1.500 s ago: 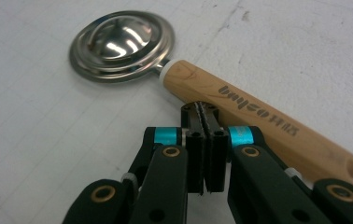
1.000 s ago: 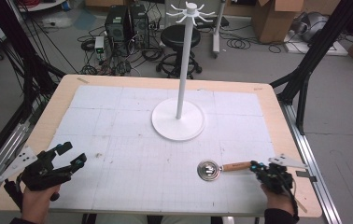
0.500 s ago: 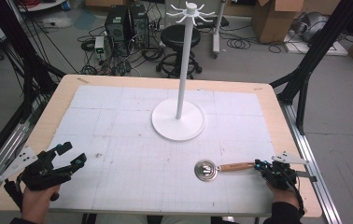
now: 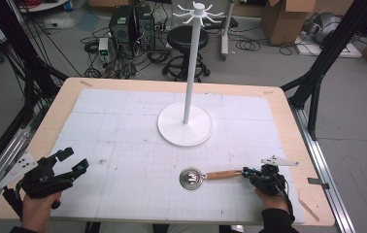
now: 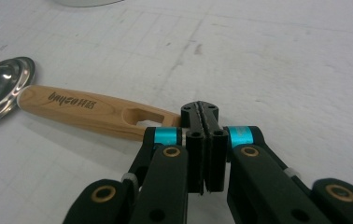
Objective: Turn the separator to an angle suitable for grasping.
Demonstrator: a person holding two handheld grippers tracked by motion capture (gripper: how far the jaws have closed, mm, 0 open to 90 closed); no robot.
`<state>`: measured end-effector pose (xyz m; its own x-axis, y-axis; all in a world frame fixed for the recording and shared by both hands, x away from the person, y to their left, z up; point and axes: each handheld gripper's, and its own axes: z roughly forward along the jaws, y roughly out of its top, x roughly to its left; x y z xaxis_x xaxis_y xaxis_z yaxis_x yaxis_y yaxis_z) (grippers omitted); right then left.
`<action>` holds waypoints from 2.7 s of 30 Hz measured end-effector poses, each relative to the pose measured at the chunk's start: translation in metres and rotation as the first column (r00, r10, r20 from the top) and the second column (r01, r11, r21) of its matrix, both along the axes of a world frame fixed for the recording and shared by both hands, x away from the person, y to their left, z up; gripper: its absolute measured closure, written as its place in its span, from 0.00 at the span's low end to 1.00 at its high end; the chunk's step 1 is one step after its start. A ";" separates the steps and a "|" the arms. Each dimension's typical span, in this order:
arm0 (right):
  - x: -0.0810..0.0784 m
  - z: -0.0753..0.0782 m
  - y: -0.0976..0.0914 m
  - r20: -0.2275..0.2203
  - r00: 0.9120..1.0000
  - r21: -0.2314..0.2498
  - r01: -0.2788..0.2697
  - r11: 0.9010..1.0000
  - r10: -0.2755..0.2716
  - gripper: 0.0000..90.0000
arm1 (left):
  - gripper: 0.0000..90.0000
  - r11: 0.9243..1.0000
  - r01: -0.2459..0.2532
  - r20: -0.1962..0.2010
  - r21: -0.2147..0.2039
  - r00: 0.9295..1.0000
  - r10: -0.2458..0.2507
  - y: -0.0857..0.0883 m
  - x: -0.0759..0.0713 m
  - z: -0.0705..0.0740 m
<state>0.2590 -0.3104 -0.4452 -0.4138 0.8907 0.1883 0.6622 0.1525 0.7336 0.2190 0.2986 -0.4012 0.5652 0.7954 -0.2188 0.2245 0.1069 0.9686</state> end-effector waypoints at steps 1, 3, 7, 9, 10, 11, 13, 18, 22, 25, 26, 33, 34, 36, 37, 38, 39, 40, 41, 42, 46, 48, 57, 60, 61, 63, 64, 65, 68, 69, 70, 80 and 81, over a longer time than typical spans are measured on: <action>0.001 0.000 0.003 -0.003 1.000 0.004 -0.003 1.000 0.003 0.99 | 0.24 1.000 0.000 -0.001 0.003 1.000 0.000 0.000 0.000 0.000; 0.001 0.000 0.009 -0.006 1.000 0.009 -0.005 1.000 0.005 0.99 | 0.24 1.000 -0.002 0.000 0.001 1.000 0.002 0.000 0.000 0.000; 0.002 0.000 0.024 -0.027 0.999 0.017 -0.034 0.999 0.034 0.99 | 0.24 1.000 -0.005 0.000 0.005 1.000 0.005 0.001 0.000 0.000; 0.001 0.000 0.034 -0.037 0.998 0.020 -0.052 0.998 0.053 0.99 | 0.24 1.000 -0.008 -0.001 0.005 1.000 0.008 0.001 0.000 0.000; 0.001 0.000 0.039 -0.038 0.997 0.020 -0.062 0.998 0.063 0.99 | 0.24 1.000 -0.009 0.000 0.003 1.000 0.009 0.002 0.001 0.000; 0.001 0.000 0.045 -0.042 0.997 0.023 -0.067 0.998 0.067 0.99 | 0.24 1.000 -0.012 -0.001 0.002 1.000 0.012 0.002 0.001 0.000; 0.001 -0.001 0.065 -0.047 0.995 0.032 -0.089 0.995 0.091 0.99 | 0.24 1.000 -0.014 -0.002 0.000 1.000 0.014 0.003 0.001 -0.001; 0.001 -0.001 0.089 -0.053 0.992 0.029 -0.115 0.993 0.117 0.99 | 0.24 1.000 -0.014 0.001 -0.005 1.000 0.014 0.004 0.001 0.000; 0.003 -0.002 0.107 -0.048 0.991 0.038 -0.127 0.991 0.129 0.99 | 0.24 1.000 -0.012 0.002 -0.001 1.000 0.012 0.004 0.001 0.000; 0.005 -0.002 0.117 -0.045 0.989 0.041 -0.137 0.990 0.139 0.99 | 0.24 1.000 -0.010 0.001 0.004 1.000 0.010 0.003 0.001 0.000; 0.005 -0.002 0.120 -0.047 0.988 0.041 -0.143 0.989 0.145 0.99 | 0.24 1.000 -0.010 0.002 0.006 1.000 0.010 0.003 0.001 0.000; 0.012 -0.002 0.143 -0.036 0.981 0.041 -0.188 0.981 0.189 0.99 | 0.24 1.000 -0.012 0.001 0.008 1.000 0.012 0.003 0.001 0.000; 0.012 -0.002 0.146 -0.029 0.980 0.037 -0.194 0.980 0.195 0.99 | 0.24 1.000 -0.013 0.002 0.007 1.000 0.013 0.003 0.001 0.000; 0.014 -0.003 0.151 -0.028 0.978 0.038 -0.204 0.978 0.205 0.99 | 0.24 1.000 -0.011 0.002 0.009 1.000 0.011 0.003 0.001 0.000; 0.014 -0.003 0.154 -0.027 0.978 0.036 -0.207 0.978 0.208 0.99 | 0.24 1.000 -0.008 0.003 0.009 1.000 0.008 0.002 0.001 0.000; 0.014 -0.003 0.157 -0.026 0.977 0.039 -0.212 0.976 0.213 0.99 | 0.24 1.000 -0.008 0.003 0.011 1.000 0.008 0.002 0.001 0.000; 0.015 -0.003 0.158 -0.021 0.975 0.043 -0.219 0.975 0.220 0.99 | 0.24 1.000 -0.006 0.003 0.014 1.000 0.006 0.002 0.001 0.000; 0.015 -0.003 0.161 -0.009 0.973 0.054 -0.231 0.971 0.232 0.98 | 0.24 1.000 -0.006 0.003 0.014 1.000 0.006 0.002 0.001 0.000; 0.016 -0.002 0.162 -0.003 0.972 0.063 -0.236 0.970 0.237 0.96 | 0.24 1.000 -0.006 0.003 0.015 1.000 0.006 0.002 0.000 0.000; 0.016 -0.002 0.163 0.009 0.971 0.069 -0.238 0.969 0.238 0.95 | 0.24 1.000 -0.007 0.003 0.016 1.000 0.007 0.002 0.000 0.000; 0.017 0.003 0.154 0.042 0.977 0.064 -0.210 0.976 0.208 0.94 | 0.24 1.000 -0.011 0.005 0.015 1.000 0.011 0.002 0.000 0.000; 0.015 0.009 0.141 0.065 0.981 0.081 -0.187 0.979 0.182 0.93 | 0.24 1.000 -0.009 0.003 0.015 1.000 0.009 0.002 0.001 0.000; -0.009 0.038 0.069 0.188 0.981 0.179 -0.082 0.980 0.047 0.77 | 0.24 0.999 0.006 0.001 0.033 1.000 -0.006 -0.001 0.001 0.000; -0.022 0.046 0.048 0.222 0.975 0.199 -0.016 0.980 -0.029 0.63 | 0.24 0.999 0.011 -0.001 0.039 1.000 -0.011 -0.002 0.002 0.000; -0.025 0.047 0.044 0.235 0.971 0.196 -0.010 0.981 -0.037 0.57 | 0.24 0.999 0.013 -0.001 0.037 1.000 -0.013 -0.002 0.002 0.000; -0.033 0.052 0.036 0.262 0.963 0.181 0.020 0.983 -0.068 0.48 | 0.24 0.999 0.022 0.002 0.035 1.000 -0.022 -0.003 0.002 0.000; -0.039 0.055 0.032 0.286 0.955 0.170 0.027 0.985 -0.076 0.45 | 0.24 0.999 0.025 0.001 0.034 1.000 -0.025 -0.004 0.002 0.001; -0.043 0.057 0.031 0.299 0.951 0.162 0.036 0.986 -0.084 0.40 | 0.24 0.999 0.033 0.003 0.035 0.999 -0.033 -0.005 0.002 0.001; -0.055 0.062 0.028 0.345 0.934 0.108 0.064 0.992 -0.098 0.22 | 0.24 0.999 0.036 0.009 0.028 0.999 -0.037 -0.005 0.002 0.001; -0.058 0.063 0.027 0.367 0.926 0.077 0.059 0.995 -0.083 0.22 | 0.24 0.999 0.038 0.011 0.027 0.999 -0.038 -0.005 0.003 0.001; -0.063 0.062 0.027 0.396 0.916 0.033 0.053 0.998 -0.062 0.22 | 0.24 0.999 0.041 0.011 0.025 0.999 -0.041 -0.005 0.003 0.001; -0.080 0.064 0.020 0.443 0.896 0.007 0.015 1.000 -0.017 0.21 | 0.24 0.997 0.076 0.008 0.032 0.997 -0.076 -0.011 0.009 0.000; -0.081 0.064 0.019 0.450 0.893 0.021 0.010 1.000 -0.018 0.24 | 0.24 0.996 0.081 0.010 0.032 0.997 -0.081 -0.011 0.009 0.000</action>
